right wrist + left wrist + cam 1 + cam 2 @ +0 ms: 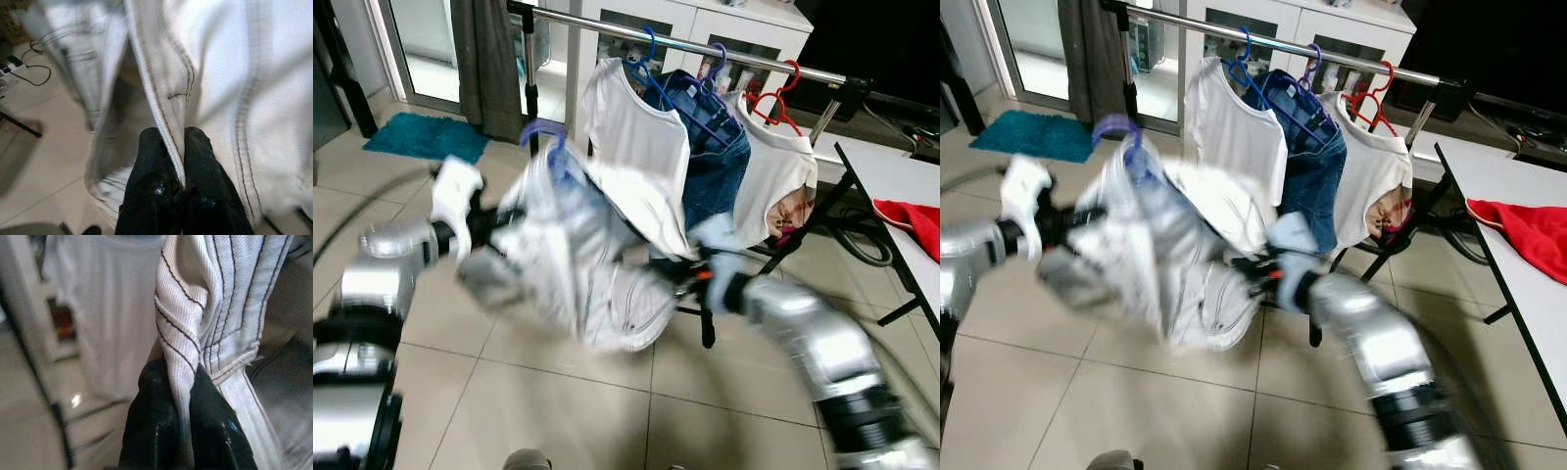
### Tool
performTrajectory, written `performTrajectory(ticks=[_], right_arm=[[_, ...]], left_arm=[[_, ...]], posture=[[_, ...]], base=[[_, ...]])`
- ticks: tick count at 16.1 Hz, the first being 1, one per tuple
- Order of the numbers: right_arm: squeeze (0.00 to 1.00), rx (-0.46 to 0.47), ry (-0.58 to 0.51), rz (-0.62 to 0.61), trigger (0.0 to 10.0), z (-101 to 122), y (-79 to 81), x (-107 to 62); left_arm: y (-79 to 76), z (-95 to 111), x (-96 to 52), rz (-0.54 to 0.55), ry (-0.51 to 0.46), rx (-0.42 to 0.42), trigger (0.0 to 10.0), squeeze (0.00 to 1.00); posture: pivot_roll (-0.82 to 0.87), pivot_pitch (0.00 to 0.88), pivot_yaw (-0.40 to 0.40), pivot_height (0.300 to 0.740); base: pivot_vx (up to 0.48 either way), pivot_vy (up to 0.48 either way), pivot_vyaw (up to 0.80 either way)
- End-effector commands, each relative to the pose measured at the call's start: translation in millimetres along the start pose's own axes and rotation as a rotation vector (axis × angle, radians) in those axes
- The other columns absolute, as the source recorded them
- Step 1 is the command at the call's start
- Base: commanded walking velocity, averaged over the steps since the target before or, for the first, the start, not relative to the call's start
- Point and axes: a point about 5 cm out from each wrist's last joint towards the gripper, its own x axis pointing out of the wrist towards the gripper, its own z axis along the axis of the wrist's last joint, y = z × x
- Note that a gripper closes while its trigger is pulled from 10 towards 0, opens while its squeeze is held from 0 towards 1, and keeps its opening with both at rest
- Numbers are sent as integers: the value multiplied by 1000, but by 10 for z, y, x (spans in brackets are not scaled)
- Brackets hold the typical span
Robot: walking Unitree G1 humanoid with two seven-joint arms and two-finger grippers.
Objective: Hang hanger
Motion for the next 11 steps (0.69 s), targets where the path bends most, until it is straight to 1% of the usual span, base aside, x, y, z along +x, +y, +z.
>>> performTrajectory(ticks=[1,2,3,4,5,6,7,8,9,10,11], right_arm=[[0,-32,32,19,0,-61,65,71],[0,-101,44,38,0,-94,193,269],[0,-120,47,45,0,-102,242,349],[0,-124,50,42,0,-109,262,420],[0,-131,53,36,0,-116,263,447],[0,-143,53,14,0,-126,244,479],[0,-143,46,-3,0,-122,222,490],[0,-136,29,-38,0,-108,160,494],[0,-124,16,-77,0,-99,86,482],[0,-125,12,-108,4510,-107,24,475],[0,-119,1,-114,10000,-115,-15,466]], left_arm=[[-30,348,43,-45,-162,-1,0,0],[-201,529,83,-206,-220,-14,0,0],[-311,604,77,-302,-232,-8,0,0],[-451,657,32,-418,-218,12,0,0],[-521,670,-1,-475,-203,18,0,0],[-649,657,-97,-588,-154,18,0,0],[-709,637,-158,-642,-124,19,0,0],[-818,587,-298,-727,-73,17,0,0],[-869,544,-411,-771,-45,5,0,0],[-907,540,-490,-798,-43,-24,0,0],[-926,555,-532,-802,-62,-51,0,0]], posture=[[37,0,-123,740],[39,0,-123,740],[45,0,-123,740],[50,0,-125,740],[52,0,-127,740],[54,0,-127,740],[54,0,-127,740],[59,0,-130,740],[59,0,-131,740],[59,0,-132,740],[59,0,-135,740]], base=[[0,0,0],[0,0,0],[0,0,0],[0,0,0],[0,0,0],[0,0,0],[0,0,0],[0,0,0],[0,0,0],[0,0,0],[0,0,0]])
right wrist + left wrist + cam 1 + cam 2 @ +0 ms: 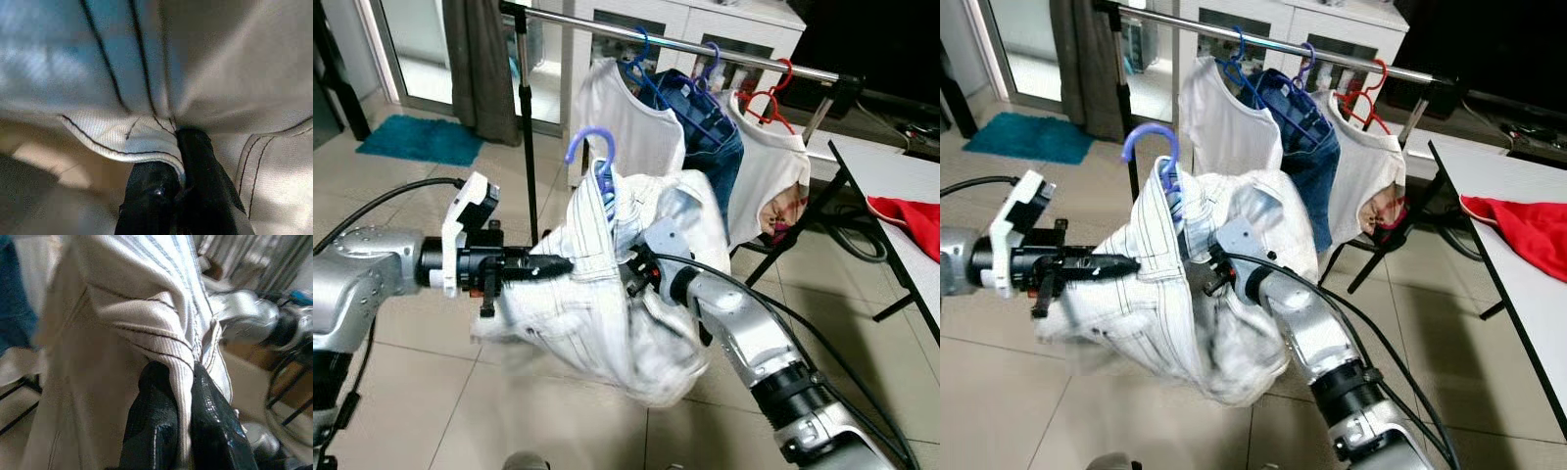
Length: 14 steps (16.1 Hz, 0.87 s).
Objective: Hang hanger
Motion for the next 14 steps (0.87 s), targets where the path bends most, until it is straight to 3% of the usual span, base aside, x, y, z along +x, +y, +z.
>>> performTrajectory(ticks=[1,2,3,14], right_arm=[[0,35,-8,15,10000,-34,-60,-26],[0,46,-22,25,10000,-26,-59,-32],[1000,53,-58,61,10000,0,-61,-67],[1000,54,-68,74,10000,7,-62,-80]], left_arm=[[-138,255,2,-65,-105,110,0,0],[-133,254,-9,-48,-107,111,0,0],[-62,244,-55,27,-115,130,0,0],[-39,241,-70,51,-118,138,0,0]], posture=[[59,0,-135,740],[59,0,-135,740],[60,0,-141,740],[60,0,-141,740]], base=[[0,0,0],[0,0,0],[0,0,0],[0,0,0]])
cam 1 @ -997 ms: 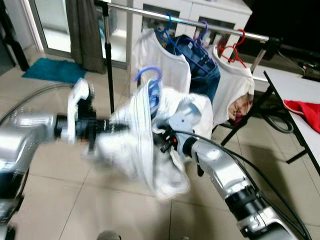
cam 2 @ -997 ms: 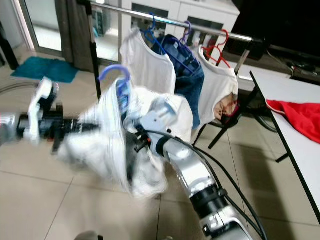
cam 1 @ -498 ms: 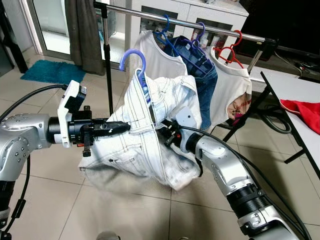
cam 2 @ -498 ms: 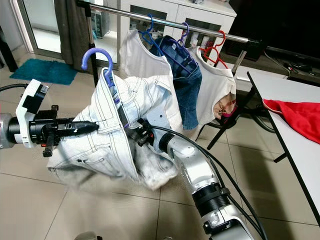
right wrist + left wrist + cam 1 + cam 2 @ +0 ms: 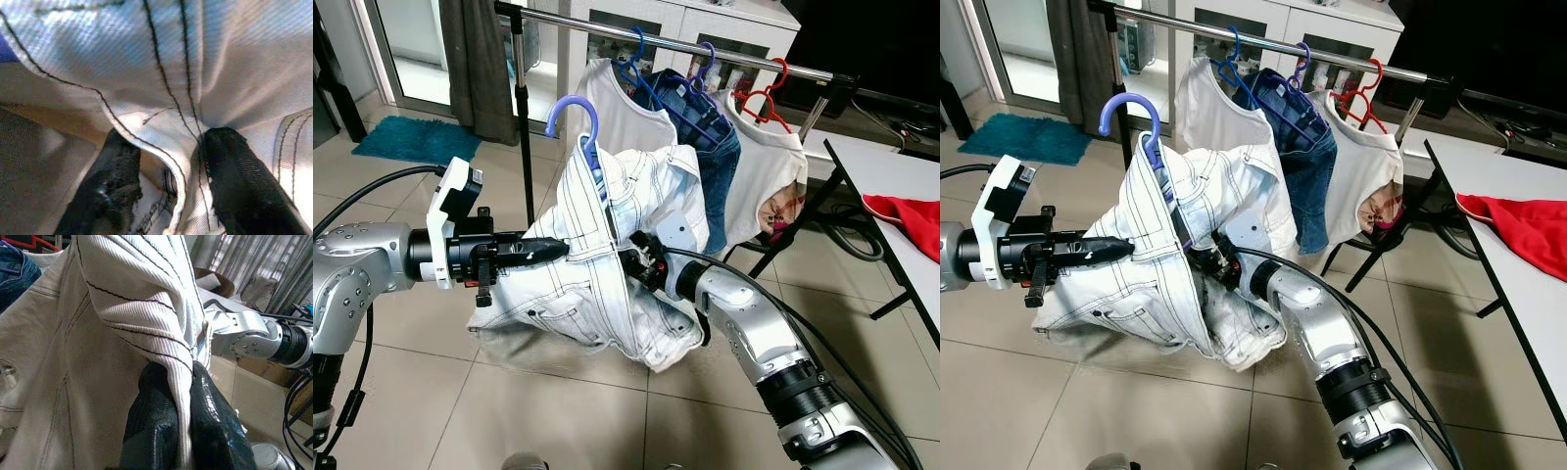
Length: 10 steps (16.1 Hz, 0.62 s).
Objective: Hang hanger
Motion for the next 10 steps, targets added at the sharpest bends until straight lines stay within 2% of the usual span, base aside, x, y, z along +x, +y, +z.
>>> performTrajectory(ticks=[1,5,7,10], right_arm=[[1000,20,21,-4,10000,-65,-12,-26],[1000,20,21,-4,10000,-65,-12,-26],[1000,18,-54,237,10000,62,-245,-519],[1000,25,-51,255,10000,55,-257,-577]], left_arm=[[-52,179,1,-29,-63,100,0,0],[-52,179,1,-29,-63,100,0,0],[281,14,-231,274,89,219,0,0],[311,-29,-211,294,105,226,0,0]], posture=[[60,0,-141,740],[60,0,-141,740],[40,0,-126,740],[38,0,-119,740]], base=[[0,0,0],[0,0,0],[0,0,0],[0,0,0]])
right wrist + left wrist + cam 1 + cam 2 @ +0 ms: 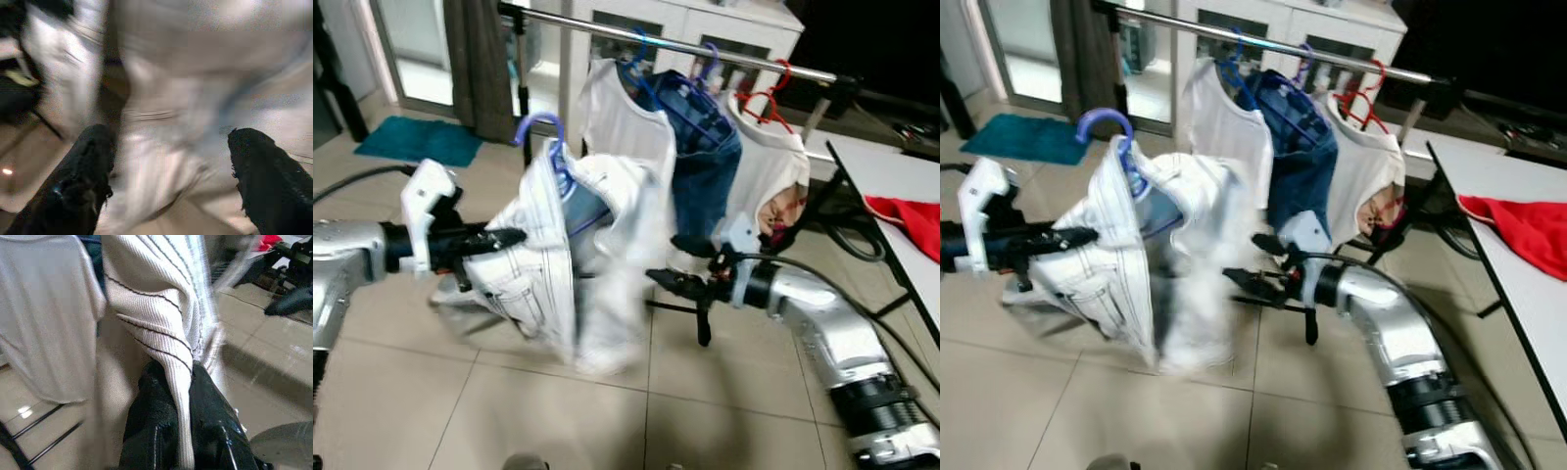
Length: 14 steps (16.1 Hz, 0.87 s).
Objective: Hang hanger
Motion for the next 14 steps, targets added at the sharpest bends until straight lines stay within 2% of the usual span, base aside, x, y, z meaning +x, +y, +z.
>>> performTrajectory(ticks=[1,4,6,8,10,12,13,14], right_arm=[[1000,-5,-2,12,10000,23,8,-21],[1000,7,-8,36,10000,34,38,-91],[1000,11,-28,88,10000,96,42,-250],[1000,-33,-48,55,10000,249,-122,-464],[1000,-62,-93,48,10000,470,-243,-604],[1000,-97,-92,96,10000,570,-220,-526],[624,-106,-76,120,10000,564,-180,-422],[0,-89,-67,140,10000,544,-145,-306]], left_arm=[[-20,154,27,-11,-54,72,0,0],[-14,114,103,-27,-52,101,0,0],[-4,26,152,-44,0,147,0,0],[-9,-17,137,-80,24,190,0,0],[-30,-82,116,-121,59,219,0,0],[-95,-116,155,-172,55,241,0,0],[-143,-118,194,-203,47,258,0,0],[-214,-122,247,-246,38,277,0,0]], posture=[[37,0,-115,740],[31,0,-98,740],[22,0,-86,740],[16,0,-80,740],[13,0,-81,740],[10,0,-86,740],[11,0,-89,740],[12,0,-92,740]], base=[[0,0,0],[0,0,0],[0,0,0],[0,0,0],[0,0,0],[0,0,0],[0,0,0],[0,0,0]])
